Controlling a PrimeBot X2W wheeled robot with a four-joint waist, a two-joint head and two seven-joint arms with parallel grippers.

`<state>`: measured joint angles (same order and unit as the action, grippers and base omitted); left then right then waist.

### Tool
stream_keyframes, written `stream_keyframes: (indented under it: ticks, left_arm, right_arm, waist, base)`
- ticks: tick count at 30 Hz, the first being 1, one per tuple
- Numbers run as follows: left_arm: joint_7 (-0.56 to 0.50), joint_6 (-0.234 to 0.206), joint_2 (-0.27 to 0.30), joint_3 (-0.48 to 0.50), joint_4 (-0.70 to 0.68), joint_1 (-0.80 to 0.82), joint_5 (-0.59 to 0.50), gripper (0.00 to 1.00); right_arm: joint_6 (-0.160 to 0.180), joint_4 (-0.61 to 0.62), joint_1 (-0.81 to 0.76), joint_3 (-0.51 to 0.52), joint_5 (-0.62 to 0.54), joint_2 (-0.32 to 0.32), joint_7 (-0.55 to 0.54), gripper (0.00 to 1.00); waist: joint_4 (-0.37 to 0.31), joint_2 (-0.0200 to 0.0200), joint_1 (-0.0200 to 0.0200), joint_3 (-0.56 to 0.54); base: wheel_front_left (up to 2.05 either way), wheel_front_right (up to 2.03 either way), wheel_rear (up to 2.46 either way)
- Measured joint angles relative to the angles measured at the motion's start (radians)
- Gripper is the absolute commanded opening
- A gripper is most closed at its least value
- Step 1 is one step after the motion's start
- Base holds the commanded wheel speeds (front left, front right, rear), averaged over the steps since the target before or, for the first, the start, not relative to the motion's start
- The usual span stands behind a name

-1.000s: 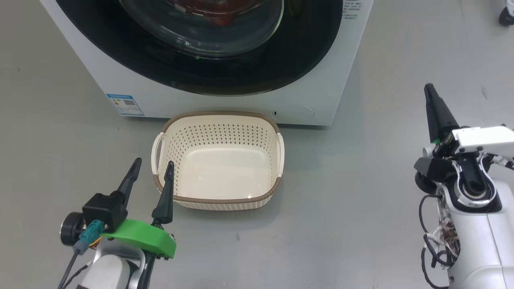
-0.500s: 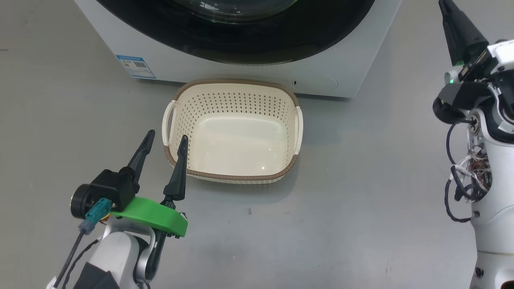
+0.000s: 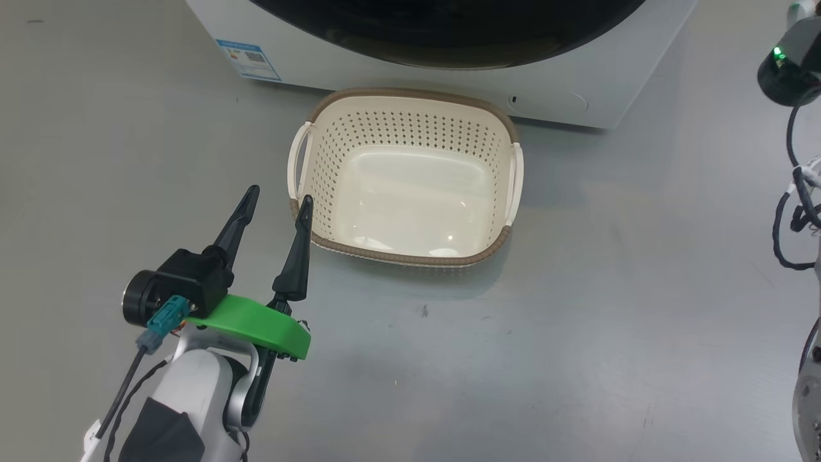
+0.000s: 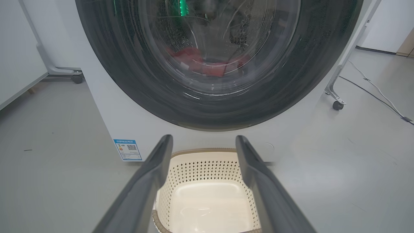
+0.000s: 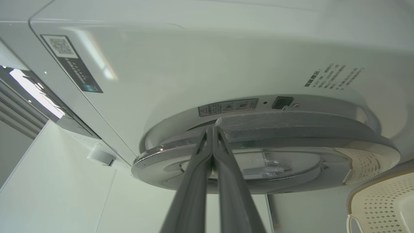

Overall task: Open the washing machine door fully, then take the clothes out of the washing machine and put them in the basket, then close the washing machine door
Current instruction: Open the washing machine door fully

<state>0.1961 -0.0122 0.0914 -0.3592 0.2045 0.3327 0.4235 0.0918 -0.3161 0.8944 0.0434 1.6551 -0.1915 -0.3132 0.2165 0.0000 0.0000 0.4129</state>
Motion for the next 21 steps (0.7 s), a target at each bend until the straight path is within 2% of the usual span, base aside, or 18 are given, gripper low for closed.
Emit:
stream_keyframes:
  ticks: [12,21]
  left_arm:
    - [0.012,0.001,-0.019,-0.003,0.017,0.025,0.000,1.00]
    - [0.018,0.009,-0.026,-0.006,0.024,0.048,0.000,1.00]
  right_arm:
    - [0.025,-0.099,0.105,0.000,-0.004,-0.065,-0.037,0.00]
    - [0.027,-0.162,0.206,-0.020,-0.025,-0.101,-0.060,0.00]
  waist:
    - [0.080,0.0000,0.0000,0.042]
    - [0.122,0.0000,0.0000,0.072]
  base:
    - [0.00,0.00,0.00]
    - [0.00,0.00,0.00]
